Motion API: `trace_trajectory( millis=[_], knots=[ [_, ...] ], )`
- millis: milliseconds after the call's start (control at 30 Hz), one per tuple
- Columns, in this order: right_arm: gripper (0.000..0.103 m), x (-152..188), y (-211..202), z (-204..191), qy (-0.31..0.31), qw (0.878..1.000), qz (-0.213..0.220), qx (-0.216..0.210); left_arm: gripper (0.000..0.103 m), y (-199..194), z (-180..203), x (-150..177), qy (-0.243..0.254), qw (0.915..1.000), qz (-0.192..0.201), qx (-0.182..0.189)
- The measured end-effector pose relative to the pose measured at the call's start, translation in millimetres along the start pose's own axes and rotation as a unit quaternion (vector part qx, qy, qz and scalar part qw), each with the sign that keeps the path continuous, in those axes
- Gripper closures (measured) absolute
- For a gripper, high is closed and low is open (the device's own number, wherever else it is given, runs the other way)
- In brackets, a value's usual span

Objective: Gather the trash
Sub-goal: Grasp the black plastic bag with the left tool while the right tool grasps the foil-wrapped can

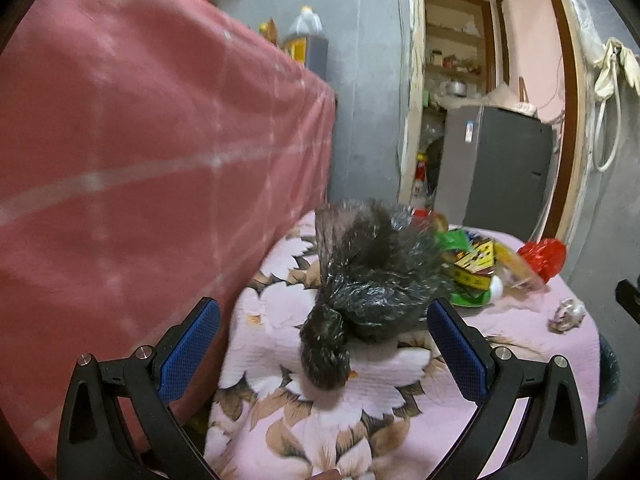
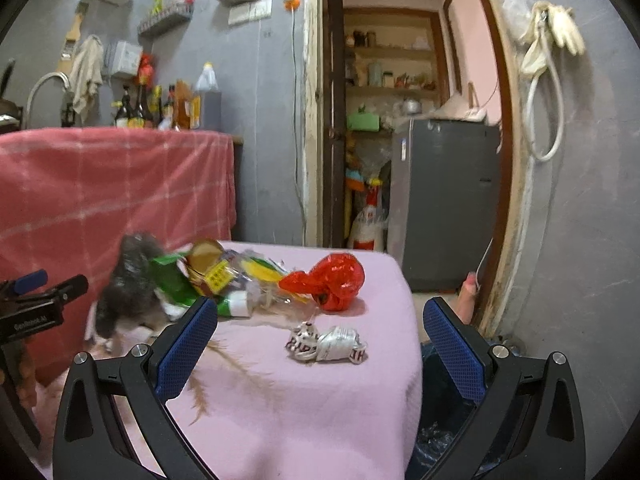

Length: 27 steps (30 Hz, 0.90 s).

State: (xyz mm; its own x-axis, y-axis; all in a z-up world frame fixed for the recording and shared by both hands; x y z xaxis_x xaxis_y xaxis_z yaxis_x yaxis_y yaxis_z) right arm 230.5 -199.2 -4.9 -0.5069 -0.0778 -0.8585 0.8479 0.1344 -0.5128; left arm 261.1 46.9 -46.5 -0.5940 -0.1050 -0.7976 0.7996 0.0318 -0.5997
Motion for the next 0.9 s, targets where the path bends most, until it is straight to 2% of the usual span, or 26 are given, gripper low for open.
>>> trace_trajectory(
  millis=[167, 333, 400, 500, 567, 733, 833, 900],
  knots=[
    [0.0, 6, 41, 4, -0.01, 0.999, -0.049, -0.003, 0.002, 37, -4, 4, 0.015, 0.9985, -0.05, 0.016],
    [0.0, 15, 71, 5, -0.006, 0.995, -0.096, -0.02, 0.004, 46, -7, 12, 0.015, 0.9971, -0.066, 0.034],
    [0.001, 19, 80, 7, 0.001, 0.993, -0.118, -0.024, 0.011, 45, -7, 14, 0.015, 0.9963, -0.072, 0.044],
    [0.006, 20, 85, 7, 0.006, 0.991, -0.128, -0.038, 0.032, 44, -2, 17, 0.018, 0.9947, -0.084, 0.056],
    [0.022, 22, 90, 4, 0.01, 0.989, -0.14, -0.049, 0.051, 44, 1, 21, 0.023, 0.9926, -0.098, 0.068],
    [0.039, 27, 94, -4, 0.025, 0.984, -0.158, -0.081, 0.077, 33, 10, 27, 0.041, 0.9905, -0.106, 0.078],
    [0.049, 27, 92, -7, 0.026, 0.983, -0.157, -0.089, 0.081, 22, 18, 33, 0.045, 0.9902, -0.104, 0.082],
    [0.052, 28, 91, -8, 0.028, 0.983, -0.157, -0.095, 0.082, 15, 22, 36, 0.043, 0.9904, -0.102, 0.083]
  ],
)
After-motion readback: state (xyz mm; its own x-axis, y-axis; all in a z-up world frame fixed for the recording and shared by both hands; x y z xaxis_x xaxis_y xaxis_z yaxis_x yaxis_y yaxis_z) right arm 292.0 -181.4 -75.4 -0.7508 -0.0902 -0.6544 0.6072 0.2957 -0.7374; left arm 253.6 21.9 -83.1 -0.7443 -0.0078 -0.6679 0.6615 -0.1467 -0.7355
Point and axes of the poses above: each gripper's, at about its wrist camera, not at the fingertips, and y roughly the way its jaws point, z to its right, x to its underside, the point moved 8 cm from there along y, roughly the way its jaws point, and after that the axes turned 12 degrees about -z, right-handed, at the moved point
